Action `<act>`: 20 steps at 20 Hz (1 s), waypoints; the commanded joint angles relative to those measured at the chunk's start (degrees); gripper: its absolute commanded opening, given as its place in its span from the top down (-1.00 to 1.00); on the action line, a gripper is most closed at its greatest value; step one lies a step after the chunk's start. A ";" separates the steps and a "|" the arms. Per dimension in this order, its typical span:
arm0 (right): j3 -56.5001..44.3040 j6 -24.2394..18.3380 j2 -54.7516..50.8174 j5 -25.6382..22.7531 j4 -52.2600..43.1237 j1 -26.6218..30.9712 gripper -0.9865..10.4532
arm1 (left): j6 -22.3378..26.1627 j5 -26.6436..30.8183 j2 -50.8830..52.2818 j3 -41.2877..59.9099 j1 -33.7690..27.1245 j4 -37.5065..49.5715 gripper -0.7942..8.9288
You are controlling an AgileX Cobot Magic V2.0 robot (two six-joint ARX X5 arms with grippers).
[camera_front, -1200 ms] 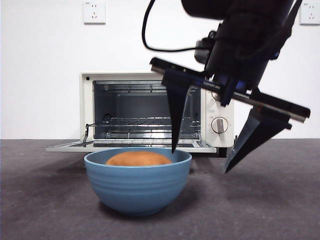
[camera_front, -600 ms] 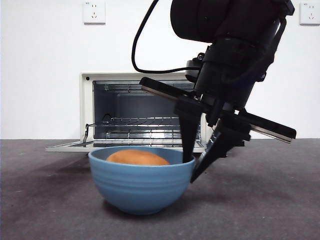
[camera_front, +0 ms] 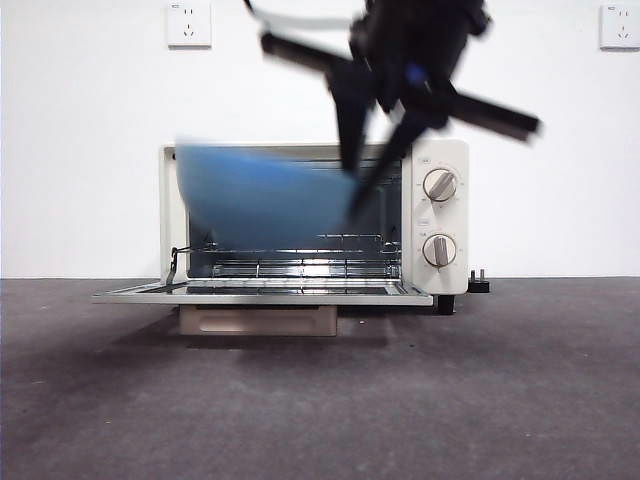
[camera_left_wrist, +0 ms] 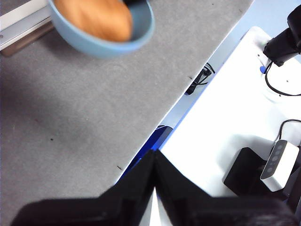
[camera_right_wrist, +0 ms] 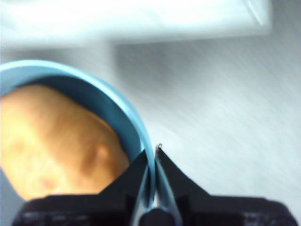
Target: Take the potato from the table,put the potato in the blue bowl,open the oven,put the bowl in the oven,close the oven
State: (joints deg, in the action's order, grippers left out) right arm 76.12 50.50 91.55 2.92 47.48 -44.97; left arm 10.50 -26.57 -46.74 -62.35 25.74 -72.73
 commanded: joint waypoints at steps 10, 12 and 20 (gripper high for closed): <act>31.15 4.48 21.75 2.27 9.09 8.92 0.85 | -0.04 -0.44 0.09 0.44 0.20 1.20 0.85; 36.48 7.85 26.18 2.03 11.54 9.35 0.85 | -0.04 -0.44 0.09 0.44 0.20 1.14 0.85; 40.72 20.57 30.75 0.55 13.90 12.57 0.85 | -0.04 -0.44 -0.04 0.44 0.20 0.83 0.85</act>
State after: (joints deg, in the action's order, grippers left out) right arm 116.49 68.82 121.67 3.84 61.65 -32.34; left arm 10.46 -26.57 -46.81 -62.35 25.74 -71.94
